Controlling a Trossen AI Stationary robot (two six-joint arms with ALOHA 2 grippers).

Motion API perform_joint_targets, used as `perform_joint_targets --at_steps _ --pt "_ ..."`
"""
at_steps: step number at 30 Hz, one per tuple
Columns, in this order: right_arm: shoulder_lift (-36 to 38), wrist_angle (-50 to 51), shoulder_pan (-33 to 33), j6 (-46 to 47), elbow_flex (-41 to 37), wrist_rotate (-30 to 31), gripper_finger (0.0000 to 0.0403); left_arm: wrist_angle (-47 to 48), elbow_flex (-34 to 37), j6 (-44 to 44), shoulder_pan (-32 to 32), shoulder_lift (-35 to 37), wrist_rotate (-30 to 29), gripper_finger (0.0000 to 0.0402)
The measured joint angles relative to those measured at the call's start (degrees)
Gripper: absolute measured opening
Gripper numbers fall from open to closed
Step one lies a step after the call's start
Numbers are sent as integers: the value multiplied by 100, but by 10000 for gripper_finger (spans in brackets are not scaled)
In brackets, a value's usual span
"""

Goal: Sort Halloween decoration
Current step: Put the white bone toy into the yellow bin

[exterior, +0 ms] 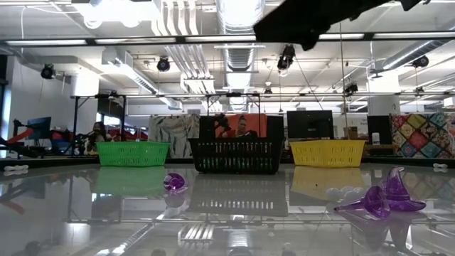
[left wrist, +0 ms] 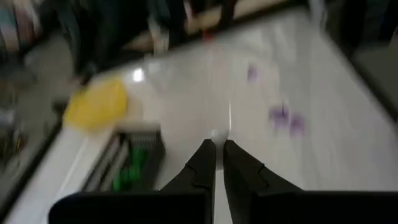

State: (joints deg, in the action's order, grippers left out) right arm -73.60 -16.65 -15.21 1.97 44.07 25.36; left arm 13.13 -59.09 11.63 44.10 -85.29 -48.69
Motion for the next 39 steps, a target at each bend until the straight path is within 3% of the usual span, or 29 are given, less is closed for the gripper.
perform_joint_targets --at_steps 5,11,15,21,26,39 --pt "-725 -1370 -253 -734 32 -572 144 -2540 620 -1491 -259 85 439 0" --pt "-1398 -3453 -340 -1117 91 -1876 144 -4805 1540 -1711 -561 -49 456 0" --pt "-1735 -3954 -331 -1025 287 -2072 144 -5838 1845 -1744 -744 -168 465 0" --pt "-2145 -3886 -329 -911 752 -2078 144 -6127 1872 -1974 -954 -385 448 0" --pt "-2175 -3201 -327 -902 1033 -1753 144 -6138 1838 -2247 -967 -443 464 0" --pt "-2175 -2858 -326 -953 1145 -1619 143 -6155 1837 -2565 -967 -424 261 0"
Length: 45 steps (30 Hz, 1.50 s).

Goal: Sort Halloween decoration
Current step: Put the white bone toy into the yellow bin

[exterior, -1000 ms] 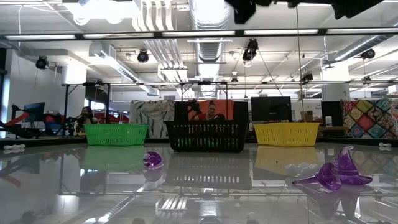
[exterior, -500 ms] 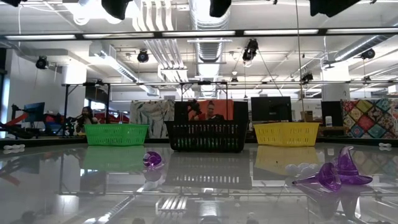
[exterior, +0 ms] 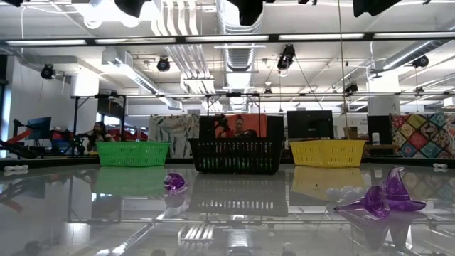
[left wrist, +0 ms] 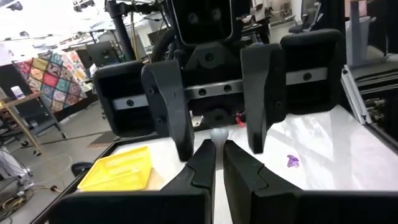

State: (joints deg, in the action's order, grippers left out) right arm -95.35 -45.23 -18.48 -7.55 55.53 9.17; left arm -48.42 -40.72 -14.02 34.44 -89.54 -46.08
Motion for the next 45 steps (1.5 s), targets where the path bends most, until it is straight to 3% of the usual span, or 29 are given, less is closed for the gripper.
perform_joint_targets --at_steps 22,25,32,45 --pt "9 168 0 -156 -26 235 132 200 31 -36 4 7 -302 0" --pt "9 168 0 -233 -26 284 112 276 29 -43 5 7 -304 0" --pt "27 250 0 -400 -28 286 21 209 33 -53 11 20 -281 0" --pt "90 289 13 15 -9 290 13 103 38 -9 7 28 -251 23"
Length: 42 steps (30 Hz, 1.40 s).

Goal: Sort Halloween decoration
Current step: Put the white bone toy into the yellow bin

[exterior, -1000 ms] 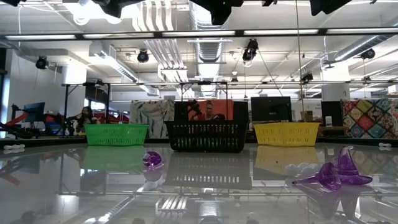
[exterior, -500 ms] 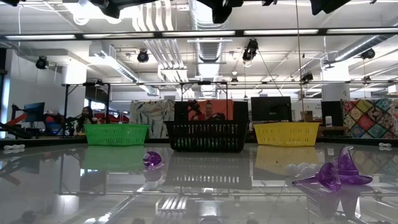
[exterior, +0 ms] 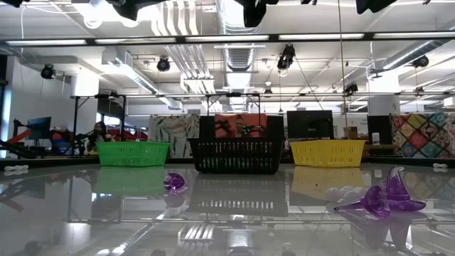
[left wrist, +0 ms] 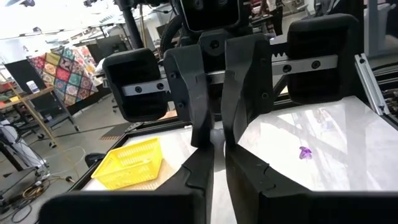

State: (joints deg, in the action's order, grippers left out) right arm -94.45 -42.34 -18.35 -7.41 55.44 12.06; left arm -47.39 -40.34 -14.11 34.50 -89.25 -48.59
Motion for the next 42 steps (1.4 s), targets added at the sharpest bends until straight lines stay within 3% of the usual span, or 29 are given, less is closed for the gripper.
perform_joint_targets --at_steps 11,20,22,27,32,35,37,42 --pt "147 49 34 336 0 3 12 4 -2 125 0 15 -7 92" --pt "428 319 75 460 0 28 12 361 -2 372 -13 15 -59 112" --pt "550 587 96 458 0 281 12 564 -2 550 -13 15 -62 112" --pt "1127 2396 348 857 4 1663 12 875 0 1051 -11 15 -60 111" --pt "1761 5983 1070 2852 4 3363 12 896 0 1189 -11 15 -60 111" --pt "1999 8235 1700 4701 -81 3564 12 889 -17 1189 -17 15 -58 111" --pt "2066 9159 2061 5553 -196 3593 12 889 -22 1189 -17 14 -58 111" --pt "2159 9320 2522 5502 -406 3580 13 889 -22 1189 -20 14 -58 111"
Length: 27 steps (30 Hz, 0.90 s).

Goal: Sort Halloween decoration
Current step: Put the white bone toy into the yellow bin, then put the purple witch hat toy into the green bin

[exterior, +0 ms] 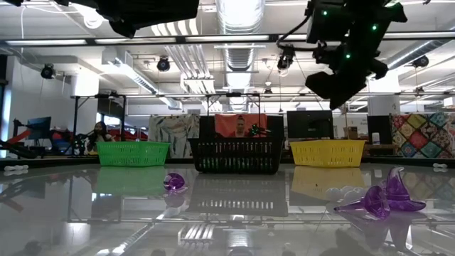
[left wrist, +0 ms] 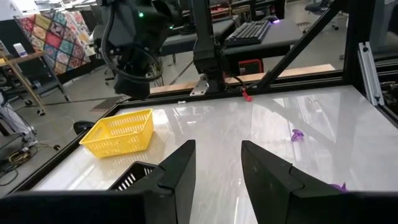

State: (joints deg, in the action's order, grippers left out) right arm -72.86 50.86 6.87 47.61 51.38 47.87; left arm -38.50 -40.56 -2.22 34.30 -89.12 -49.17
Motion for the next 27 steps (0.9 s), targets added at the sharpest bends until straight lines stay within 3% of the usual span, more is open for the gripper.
perform_joint_targets --at_steps 9,18,23,27 --pt "0 -1101 77 -934 -14 -23 25 0 0 2 0 -1 1 111" --pt "0 -1114 103 -872 -14 -32 101 0 -2 18 0 -1 26 111" --pt "20 -1112 94 -874 -16 -34 110 5 -2 107 27 -3 108 111" --pt "77 -1087 9 -874 24 -186 107 269 -4 395 61 -3 559 111"
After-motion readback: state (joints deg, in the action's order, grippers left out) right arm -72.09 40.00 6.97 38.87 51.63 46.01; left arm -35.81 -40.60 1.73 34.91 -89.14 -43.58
